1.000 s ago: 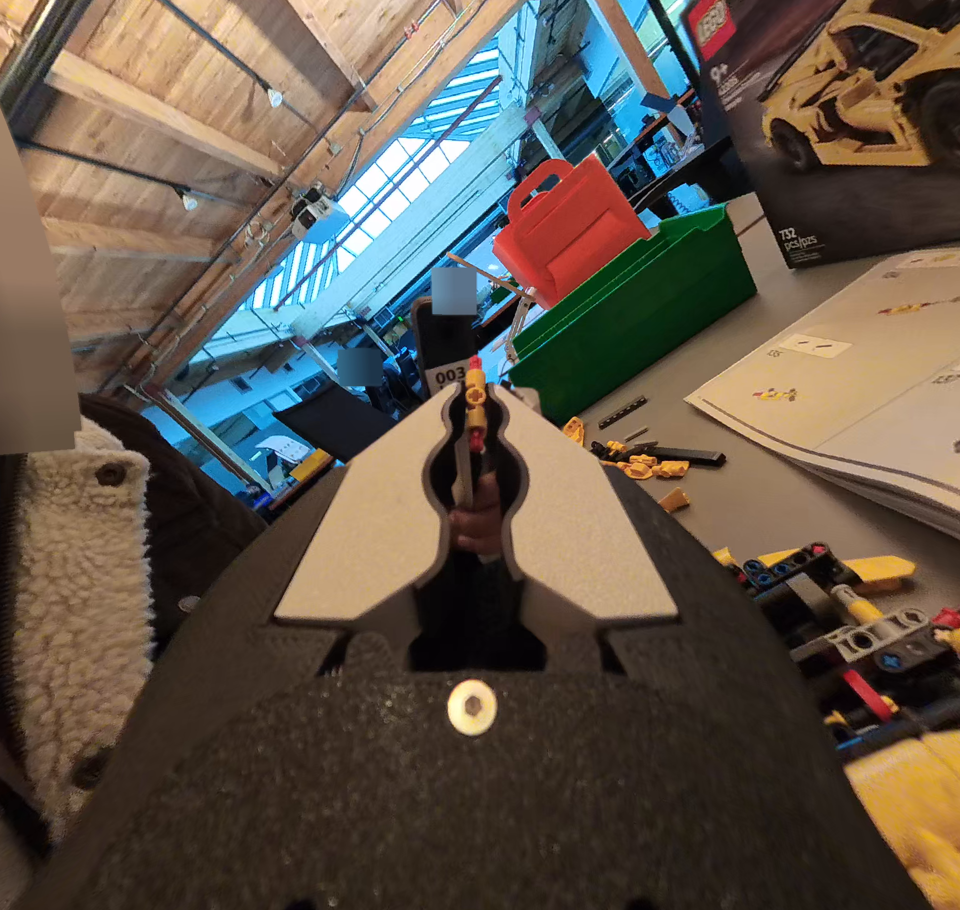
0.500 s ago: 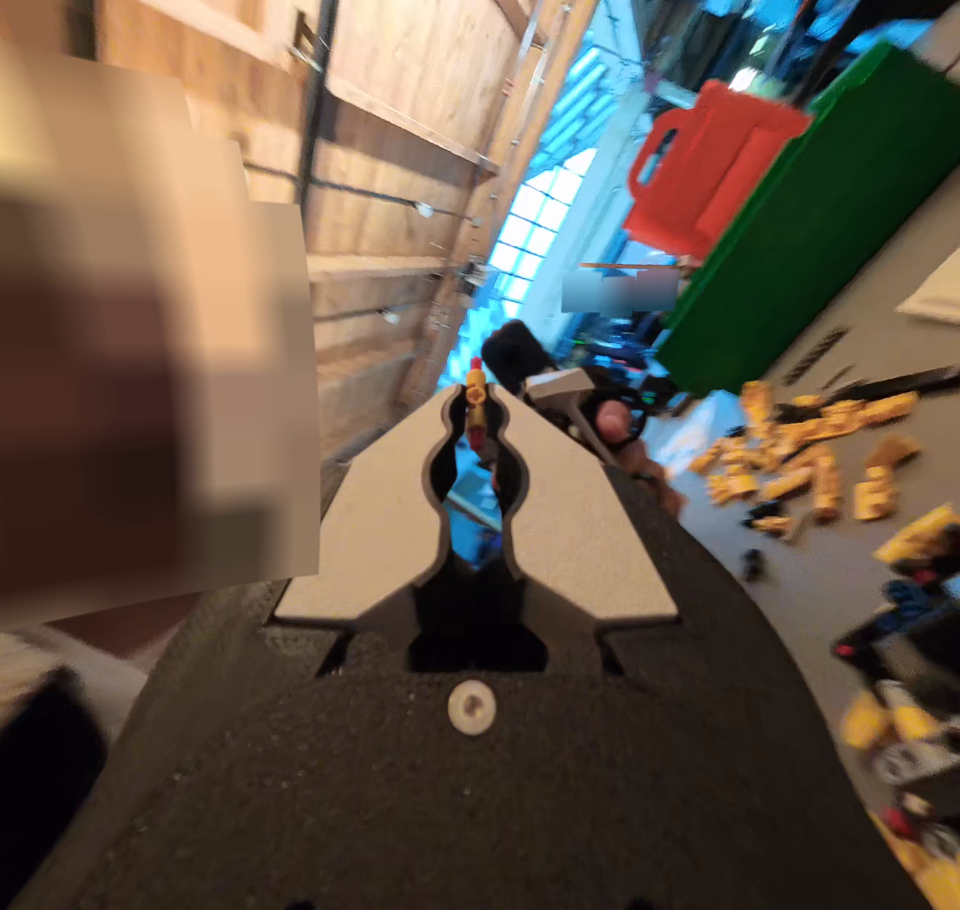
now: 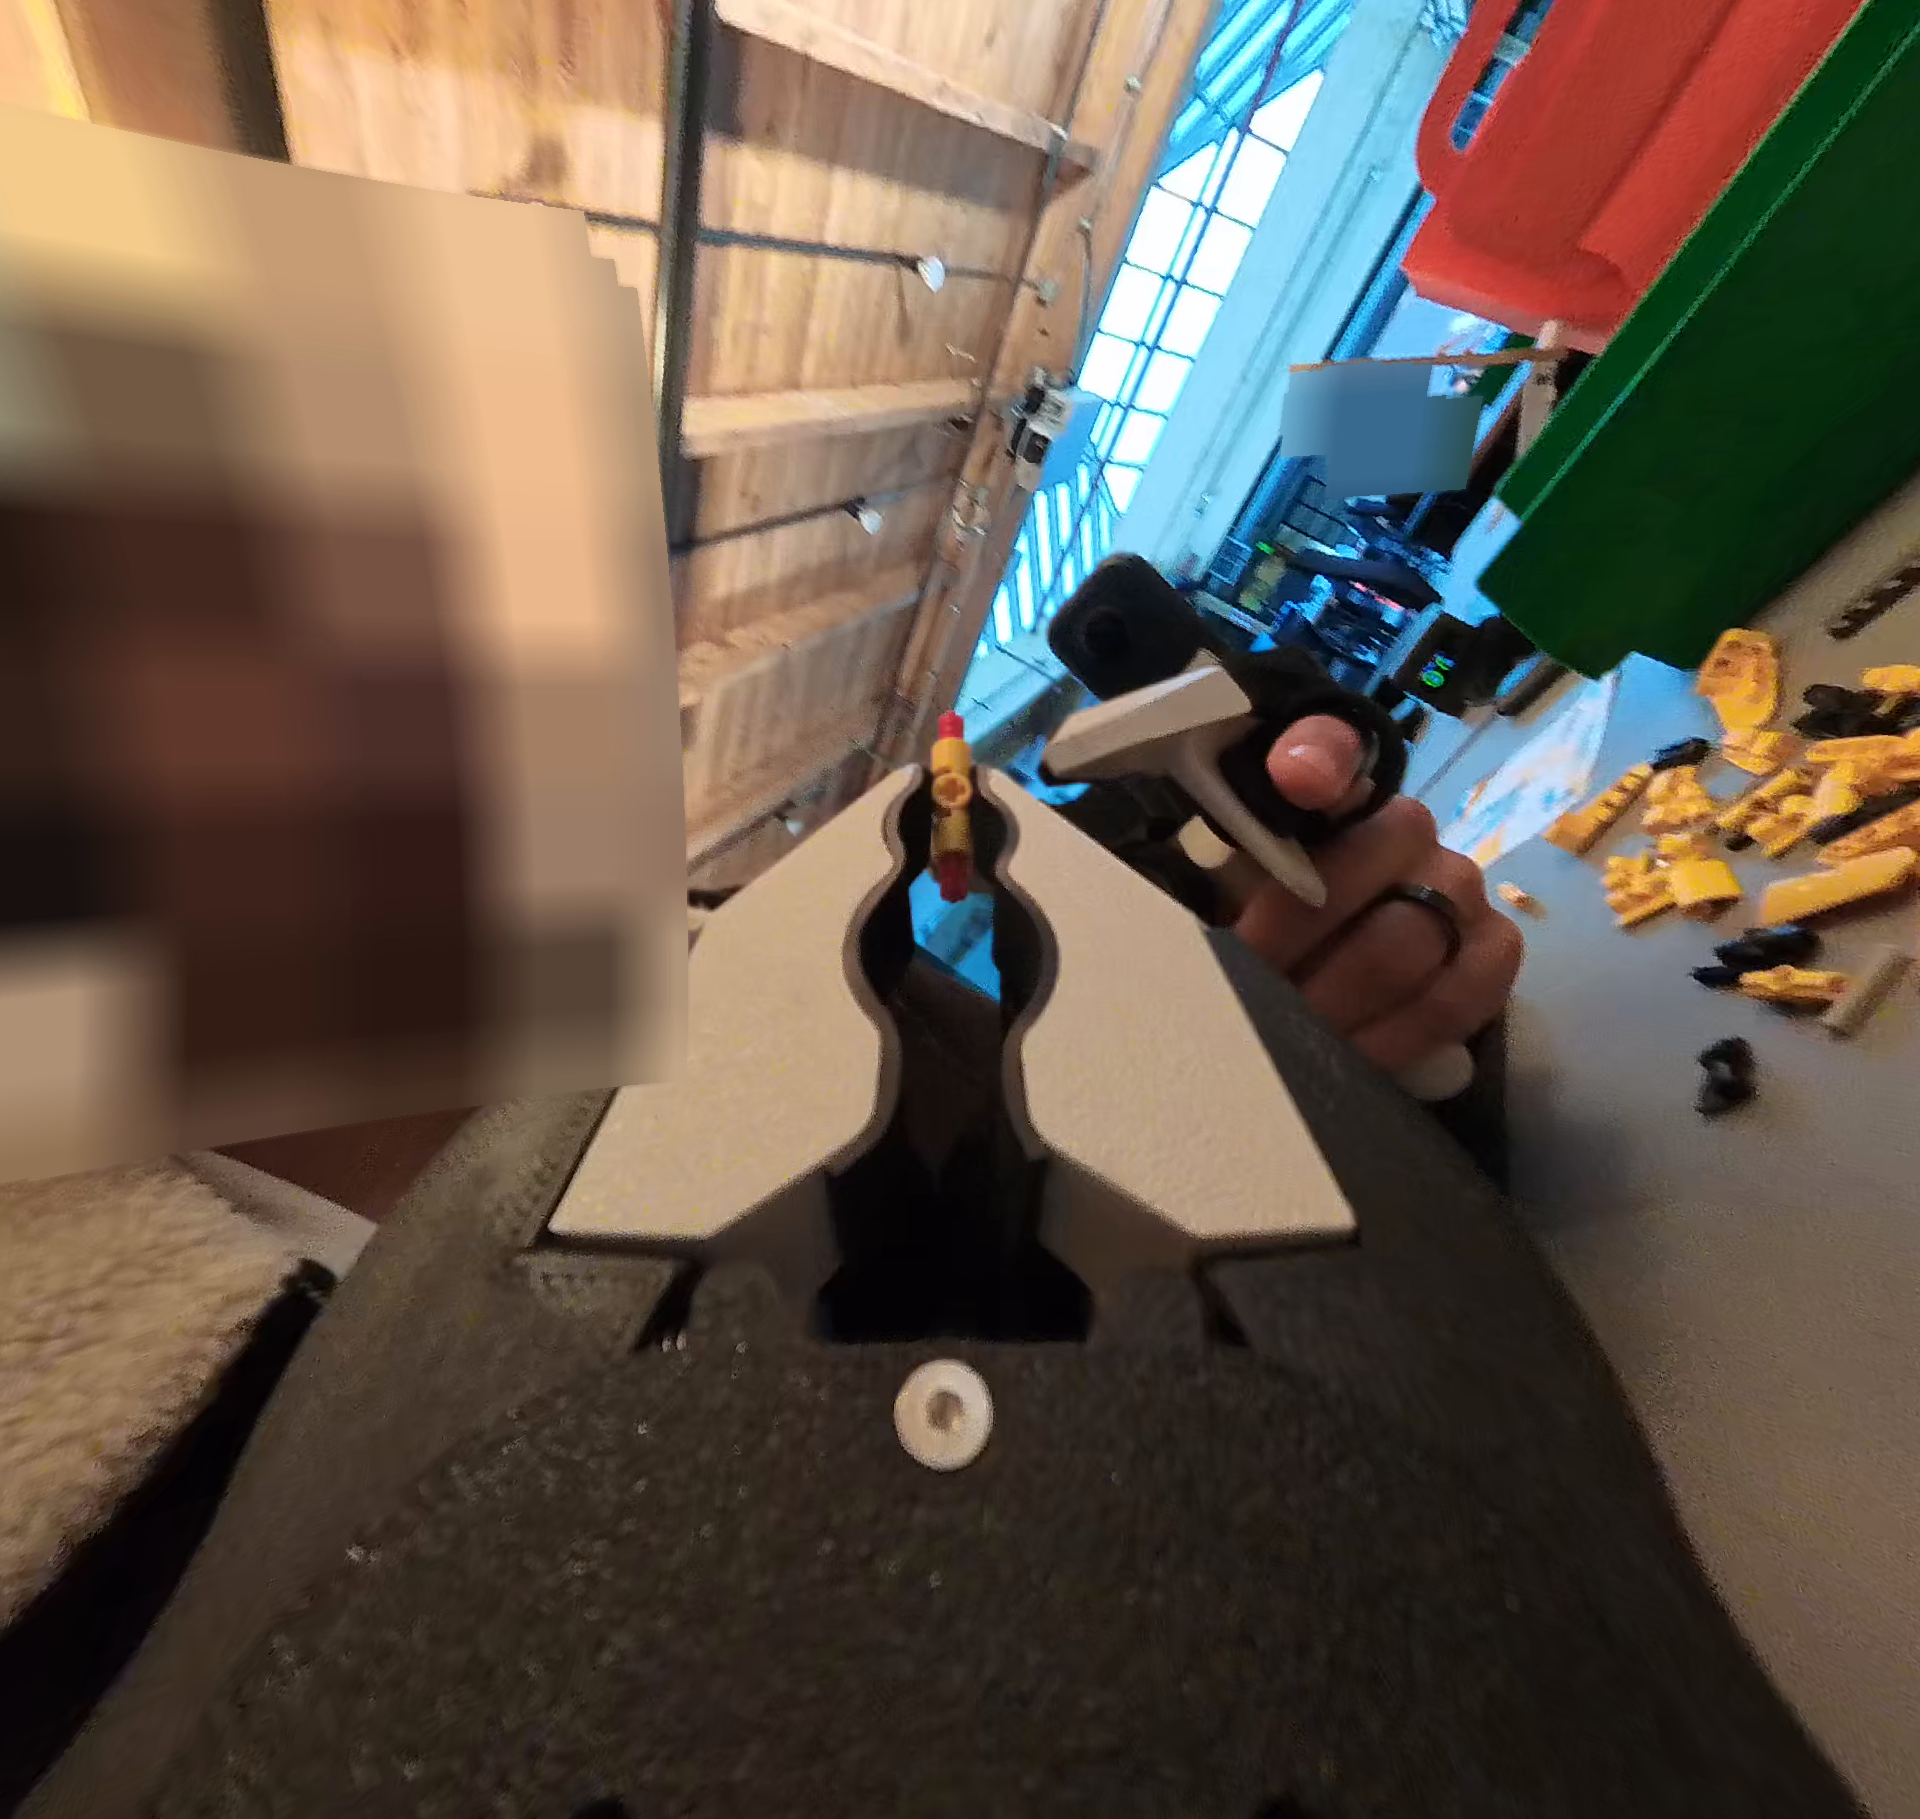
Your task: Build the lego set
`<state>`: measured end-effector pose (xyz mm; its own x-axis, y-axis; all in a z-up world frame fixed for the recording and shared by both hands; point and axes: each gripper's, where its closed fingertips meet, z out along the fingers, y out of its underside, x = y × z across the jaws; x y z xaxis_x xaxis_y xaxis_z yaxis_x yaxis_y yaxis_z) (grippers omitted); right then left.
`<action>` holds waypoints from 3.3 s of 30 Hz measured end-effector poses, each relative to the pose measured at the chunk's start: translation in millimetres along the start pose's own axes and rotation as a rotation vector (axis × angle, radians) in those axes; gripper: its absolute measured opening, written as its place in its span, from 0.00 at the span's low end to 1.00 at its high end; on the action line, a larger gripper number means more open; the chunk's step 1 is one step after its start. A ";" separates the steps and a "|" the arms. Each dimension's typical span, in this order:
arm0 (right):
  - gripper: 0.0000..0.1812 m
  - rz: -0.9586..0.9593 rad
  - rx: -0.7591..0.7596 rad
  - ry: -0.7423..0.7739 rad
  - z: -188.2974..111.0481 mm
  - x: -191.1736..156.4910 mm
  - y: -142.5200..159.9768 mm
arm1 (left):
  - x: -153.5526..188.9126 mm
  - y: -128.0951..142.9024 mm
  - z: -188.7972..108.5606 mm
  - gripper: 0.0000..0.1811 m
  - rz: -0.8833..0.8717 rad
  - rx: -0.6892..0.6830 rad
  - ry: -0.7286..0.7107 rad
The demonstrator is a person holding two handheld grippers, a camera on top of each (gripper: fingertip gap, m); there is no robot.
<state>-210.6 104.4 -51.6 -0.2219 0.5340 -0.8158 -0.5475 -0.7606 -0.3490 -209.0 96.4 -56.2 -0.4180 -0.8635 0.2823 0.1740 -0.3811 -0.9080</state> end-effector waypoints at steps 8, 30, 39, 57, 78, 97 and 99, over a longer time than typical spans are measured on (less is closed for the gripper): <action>0.03 0.018 -0.050 0.016 1.9 5.2 8.5 | 3.2 1.4 0.8 0.16 0.001 -0.004 0.015; 0.03 0.049 -0.143 0.095 -0.8 17.3 21.3 | 4.9 12.8 2.6 0.08 0.099 -0.078 -0.005; 0.07 0.077 -0.126 0.038 -1.3 9.0 17.6 | 5.0 8.4 2.0 0.05 0.215 -0.057 -0.043; 0.04 0.012 -0.471 0.285 -30.9 18.9 55.9 | 25.3 59.9 1.5 0.05 0.822 -0.644 0.033; 0.03 -0.127 -0.298 0.163 -13.9 1.0 29.4 | 19.1 23.1 7.3 0.05 0.836 -0.395 -0.190; 0.11 -0.193 -0.171 0.236 -35.7 -3.2 -2.8 | 0.1 30.5 16.5 0.04 0.663 -0.292 -0.279; 0.10 -0.218 -0.154 0.244 -36.8 -3.6 -6.6 | -1.5 30.8 16.8 0.04 0.587 -0.266 -0.287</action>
<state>-176.4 94.0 -63.3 0.0957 0.6004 -0.7939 -0.4288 -0.6949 -0.5772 -188.0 80.4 -79.4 -0.0642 -0.9686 -0.2401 0.0595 0.2365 -0.9698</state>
